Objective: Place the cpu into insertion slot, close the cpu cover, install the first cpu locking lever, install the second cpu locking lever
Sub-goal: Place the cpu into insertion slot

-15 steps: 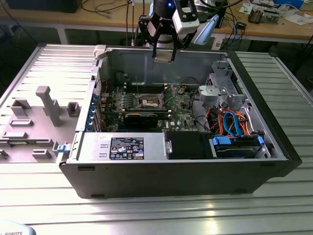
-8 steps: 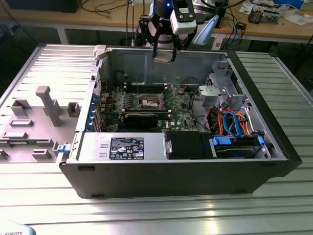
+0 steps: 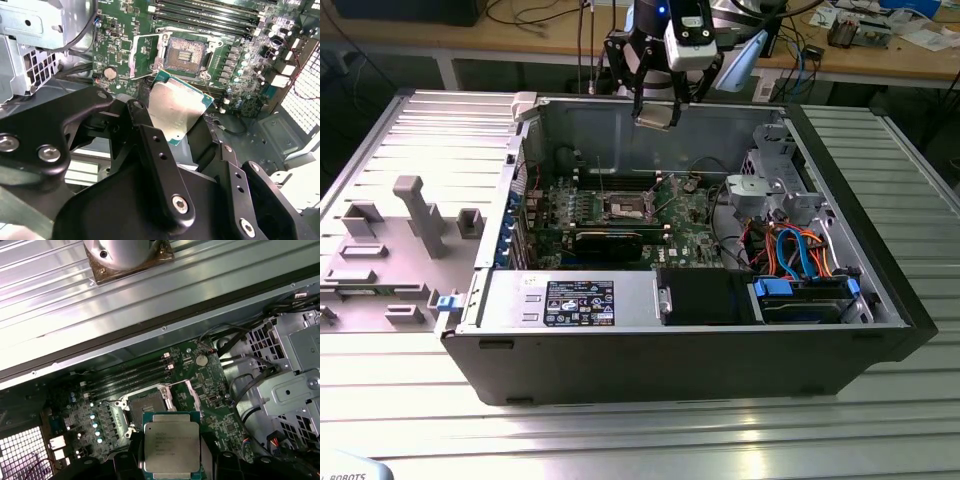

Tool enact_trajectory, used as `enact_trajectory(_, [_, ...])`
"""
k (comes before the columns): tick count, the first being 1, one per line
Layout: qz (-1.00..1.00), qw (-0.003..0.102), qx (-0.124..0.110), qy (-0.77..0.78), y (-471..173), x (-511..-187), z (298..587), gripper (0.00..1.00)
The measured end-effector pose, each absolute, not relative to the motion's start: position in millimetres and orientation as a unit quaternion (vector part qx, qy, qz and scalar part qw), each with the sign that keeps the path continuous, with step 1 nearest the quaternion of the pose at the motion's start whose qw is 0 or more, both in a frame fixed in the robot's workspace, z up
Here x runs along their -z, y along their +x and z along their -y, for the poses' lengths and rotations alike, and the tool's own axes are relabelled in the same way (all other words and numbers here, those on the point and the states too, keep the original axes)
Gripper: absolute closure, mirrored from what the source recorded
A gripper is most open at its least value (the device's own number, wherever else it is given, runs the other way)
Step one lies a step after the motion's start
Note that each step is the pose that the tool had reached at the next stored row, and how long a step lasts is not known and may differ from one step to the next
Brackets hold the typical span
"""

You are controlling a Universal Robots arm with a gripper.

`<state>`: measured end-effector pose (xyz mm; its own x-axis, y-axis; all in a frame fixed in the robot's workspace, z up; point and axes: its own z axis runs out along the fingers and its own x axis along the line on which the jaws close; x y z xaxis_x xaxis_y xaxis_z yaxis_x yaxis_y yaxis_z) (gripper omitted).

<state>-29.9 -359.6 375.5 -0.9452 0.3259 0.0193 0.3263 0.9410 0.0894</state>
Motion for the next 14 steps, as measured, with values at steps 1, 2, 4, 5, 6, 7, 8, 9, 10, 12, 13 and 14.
enact_trajectory(1, [0.985,0.002,0.046,-0.166,-30.0,-375.5,359.6,0.46])
enact_trajectory(2, [0.985,0.002,0.046,-0.167,-30.0,-375.5,359.6,0.46])
enact_trajectory(4, [0.983,0.002,0.046,-0.176,-30.1,-375.3,359.6,0.46])
enact_trajectory(5, [0.982,0.001,0.046,-0.182,-30.1,-375.1,359.6,0.46])
enact_trajectory(6, [0.981,0.001,0.046,-0.189,-30.1,-375.0,359.6,0.46])
enact_trajectory(7, [0.979,0.001,0.046,-0.200,-30.1,-374.8,359.6,0.46])
enact_trajectory(8, [0.977,0.000,0.046,-0.208,-30.1,-374.7,359.6,0.46])
enact_trajectory(9, [0.975,0.000,0.046,-0.216,-30.0,-374.5,359.6,0.46])
enact_trajectory(10, [0.973,-0.001,0.046,-0.227,-30.1,-374.3,359.6,0.46])
enact_trajectory(12, [0.969,-0.001,0.046,-0.243,-30.0,-374.1,359.6,0.46])
enact_trajectory(13, [0.967,-0.002,0.046,-0.251,-30.0,-373.9,359.6,0.46])
enact_trajectory(14, [0.960,-0.003,0.046,-0.275,-30.1,-373.5,359.7,0.46])
